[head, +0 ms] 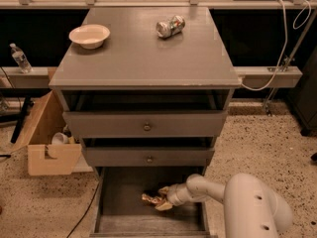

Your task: Pick orange can from bottom drawer and place on counter

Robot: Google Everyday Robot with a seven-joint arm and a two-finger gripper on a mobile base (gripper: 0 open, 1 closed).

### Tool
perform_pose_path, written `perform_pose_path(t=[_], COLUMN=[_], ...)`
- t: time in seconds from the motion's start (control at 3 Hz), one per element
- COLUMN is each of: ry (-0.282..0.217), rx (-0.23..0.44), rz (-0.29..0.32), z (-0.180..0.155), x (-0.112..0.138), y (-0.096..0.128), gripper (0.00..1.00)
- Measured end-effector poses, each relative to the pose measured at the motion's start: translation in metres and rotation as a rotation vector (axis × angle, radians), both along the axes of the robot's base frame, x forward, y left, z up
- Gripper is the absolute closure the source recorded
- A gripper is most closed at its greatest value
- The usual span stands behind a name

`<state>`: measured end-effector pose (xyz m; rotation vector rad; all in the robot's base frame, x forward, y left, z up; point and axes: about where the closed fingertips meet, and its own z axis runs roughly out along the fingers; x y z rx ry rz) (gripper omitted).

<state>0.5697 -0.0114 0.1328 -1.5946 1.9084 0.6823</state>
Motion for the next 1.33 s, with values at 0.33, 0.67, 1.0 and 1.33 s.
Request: perform_pose_path(t=[0.33,0.67,1.0,1.33], ry=[-0.034,-0.095,-0.156,-0.153], rx=[0.047,0.113,0.154,0.169], rz=[0.009,0.070,0.137,0.177], z=[0.023,0.083,0.150,0.167], x=[-0.008,-0.030,-0.048,-0.057], y=[-0.004,-0.032,-0.076,-0.084], gripper=[0.80,0.99,1.00,1.00])
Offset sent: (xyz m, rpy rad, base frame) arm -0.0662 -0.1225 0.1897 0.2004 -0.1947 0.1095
